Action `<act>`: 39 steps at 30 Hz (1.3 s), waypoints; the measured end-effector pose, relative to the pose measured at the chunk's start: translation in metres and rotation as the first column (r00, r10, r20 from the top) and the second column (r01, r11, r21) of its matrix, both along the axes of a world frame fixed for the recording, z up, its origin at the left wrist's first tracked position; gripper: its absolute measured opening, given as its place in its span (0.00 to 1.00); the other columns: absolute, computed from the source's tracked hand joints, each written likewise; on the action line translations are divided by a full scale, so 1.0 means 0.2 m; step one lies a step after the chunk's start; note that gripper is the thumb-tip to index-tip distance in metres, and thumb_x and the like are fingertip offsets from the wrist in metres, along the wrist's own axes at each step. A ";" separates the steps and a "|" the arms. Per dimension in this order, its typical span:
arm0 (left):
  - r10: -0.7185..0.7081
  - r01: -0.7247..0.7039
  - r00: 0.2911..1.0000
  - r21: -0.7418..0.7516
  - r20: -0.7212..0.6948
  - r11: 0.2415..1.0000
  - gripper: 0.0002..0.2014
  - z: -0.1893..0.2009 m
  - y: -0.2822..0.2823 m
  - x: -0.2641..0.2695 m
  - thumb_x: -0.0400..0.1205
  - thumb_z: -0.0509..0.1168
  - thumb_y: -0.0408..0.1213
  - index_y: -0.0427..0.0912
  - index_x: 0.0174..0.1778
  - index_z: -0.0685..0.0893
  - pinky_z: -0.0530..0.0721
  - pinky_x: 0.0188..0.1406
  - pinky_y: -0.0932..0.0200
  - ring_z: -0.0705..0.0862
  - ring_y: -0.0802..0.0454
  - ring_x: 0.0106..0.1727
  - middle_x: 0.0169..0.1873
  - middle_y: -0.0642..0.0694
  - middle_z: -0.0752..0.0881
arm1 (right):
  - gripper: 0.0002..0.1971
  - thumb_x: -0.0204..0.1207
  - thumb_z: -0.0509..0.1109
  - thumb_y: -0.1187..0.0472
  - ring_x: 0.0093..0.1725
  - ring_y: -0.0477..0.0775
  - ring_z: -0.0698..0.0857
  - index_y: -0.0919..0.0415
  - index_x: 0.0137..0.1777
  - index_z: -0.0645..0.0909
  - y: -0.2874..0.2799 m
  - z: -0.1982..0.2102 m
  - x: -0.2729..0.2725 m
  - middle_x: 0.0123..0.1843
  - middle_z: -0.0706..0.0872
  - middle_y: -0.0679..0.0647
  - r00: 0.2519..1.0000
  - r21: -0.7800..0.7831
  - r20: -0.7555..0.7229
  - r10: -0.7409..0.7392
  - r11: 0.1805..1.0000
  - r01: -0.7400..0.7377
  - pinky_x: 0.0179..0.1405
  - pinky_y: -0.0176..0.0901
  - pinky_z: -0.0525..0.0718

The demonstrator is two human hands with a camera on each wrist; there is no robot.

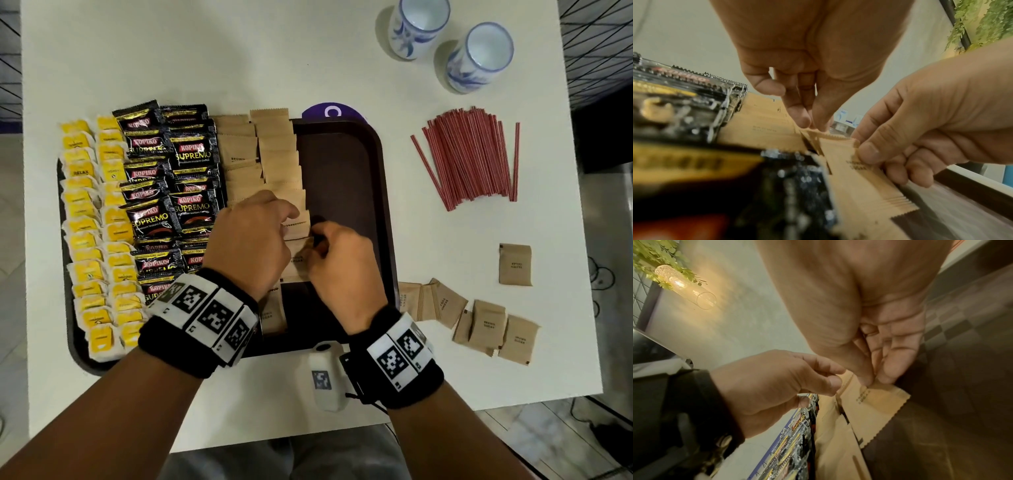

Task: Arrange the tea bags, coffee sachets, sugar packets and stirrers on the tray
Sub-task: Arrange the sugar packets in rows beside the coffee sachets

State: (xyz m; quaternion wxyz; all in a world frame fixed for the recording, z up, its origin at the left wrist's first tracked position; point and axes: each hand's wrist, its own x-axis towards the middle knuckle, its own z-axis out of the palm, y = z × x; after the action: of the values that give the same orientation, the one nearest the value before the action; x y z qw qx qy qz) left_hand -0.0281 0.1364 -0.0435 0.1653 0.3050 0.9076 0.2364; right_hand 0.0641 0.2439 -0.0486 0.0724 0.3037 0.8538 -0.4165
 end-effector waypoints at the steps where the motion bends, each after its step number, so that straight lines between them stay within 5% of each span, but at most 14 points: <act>1: 0.011 -0.011 1.000 0.009 -0.005 1.000 0.14 0.00 0.00 0.00 0.74 0.68 0.26 0.45 0.53 0.89 0.86 0.45 0.43 0.87 0.45 0.43 0.46 0.48 0.86 | 0.11 0.76 0.71 0.65 0.43 0.53 0.87 0.60 0.58 0.87 0.00 0.00 0.00 0.46 0.89 0.55 1.000 -0.002 -0.001 -0.005 1.000 0.005 0.43 0.46 0.86; 6: 0.047 -0.046 0.998 0.049 -0.032 0.998 0.15 0.05 -0.04 -0.01 0.76 0.65 0.25 0.43 0.53 0.89 0.86 0.44 0.43 0.86 0.44 0.43 0.45 0.47 0.87 | 0.11 0.76 0.71 0.66 0.42 0.53 0.87 0.60 0.57 0.88 0.00 -0.02 0.01 0.44 0.89 0.55 0.999 0.011 -0.020 -0.028 1.000 0.028 0.44 0.47 0.86; 19: 0.097 -0.096 0.995 0.116 -0.003 0.989 0.15 0.12 -0.12 0.01 0.79 0.63 0.23 0.40 0.55 0.90 0.88 0.46 0.50 0.87 0.46 0.45 0.48 0.46 0.88 | 0.16 0.80 0.70 0.64 0.47 0.45 0.88 0.58 0.67 0.86 0.03 0.02 0.04 0.53 0.92 0.53 0.996 -0.078 -0.013 -0.084 0.994 0.083 0.49 0.19 0.80; 23: 0.137 -0.135 0.991 0.138 -0.008 0.981 0.12 0.15 -0.19 0.00 0.81 0.65 0.25 0.41 0.55 0.90 0.85 0.46 0.55 0.87 0.48 0.46 0.49 0.45 0.89 | 0.12 0.80 0.73 0.61 0.47 0.47 0.91 0.52 0.63 0.86 0.12 0.05 0.16 0.51 0.91 0.47 0.974 -0.125 -0.012 -0.224 0.967 0.221 0.58 0.49 0.89; 26: 0.172 -0.168 0.985 0.125 -0.024 0.978 0.10 0.18 -0.24 0.02 0.80 0.67 0.29 0.43 0.54 0.90 0.80 0.45 0.61 0.86 0.50 0.44 0.48 0.47 0.89 | 0.09 0.78 0.74 0.61 0.45 0.40 0.88 0.50 0.56 0.88 0.23 0.08 0.31 0.46 0.90 0.44 0.957 0.031 -0.037 -0.288 0.957 0.289 0.55 0.36 0.85; 29: 0.130 -0.131 0.991 0.120 0.012 0.984 0.10 0.18 -0.28 0.10 0.78 0.69 0.29 0.44 0.52 0.91 0.84 0.45 0.59 0.87 0.51 0.44 0.47 0.48 0.89 | 0.13 0.76 0.74 0.65 0.44 0.41 0.85 0.52 0.58 0.86 0.34 0.11 0.45 0.52 0.86 0.49 0.958 0.192 -0.043 -0.285 0.938 0.288 0.45 0.25 0.77; 32: 0.049 -0.057 0.996 0.099 0.073 0.993 0.09 0.17 -0.29 0.21 0.76 0.70 0.30 0.45 0.49 0.91 0.79 0.45 0.68 0.85 0.57 0.42 0.45 0.53 0.89 | 0.20 0.75 0.75 0.62 0.58 0.56 0.83 0.53 0.67 0.82 0.38 0.08 0.57 0.65 0.77 0.53 0.976 0.298 0.082 -0.203 0.939 0.170 0.54 0.42 0.80; 34: 0.011 -0.024 0.988 0.084 0.151 0.996 0.09 0.14 -0.28 0.29 0.77 0.67 0.35 0.47 0.48 0.90 0.81 0.44 0.64 0.85 0.57 0.41 0.43 0.54 0.88 | 0.25 0.73 0.75 0.60 0.69 0.64 0.75 0.53 0.71 0.80 0.38 0.05 0.63 0.71 0.73 0.57 0.979 0.338 0.165 -0.123 0.939 0.062 0.65 0.53 0.78; 39: -0.022 0.008 0.968 0.058 0.249 0.998 0.09 0.09 -0.25 0.41 0.76 0.64 0.41 0.50 0.46 0.89 0.86 0.33 0.51 0.84 0.54 0.33 0.38 0.54 0.86 | 0.30 0.70 0.79 0.67 0.69 0.67 0.71 0.51 0.73 0.80 0.37 -0.01 0.67 0.72 0.71 0.57 0.972 0.355 0.220 -0.079 0.935 -0.004 0.58 0.45 0.70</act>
State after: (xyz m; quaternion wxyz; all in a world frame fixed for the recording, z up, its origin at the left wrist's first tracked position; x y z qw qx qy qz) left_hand 0.0542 0.0864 -0.0254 0.2715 0.2844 0.8702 0.2971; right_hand 0.1980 0.3174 -0.0502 0.1072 0.3743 0.8945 -0.2196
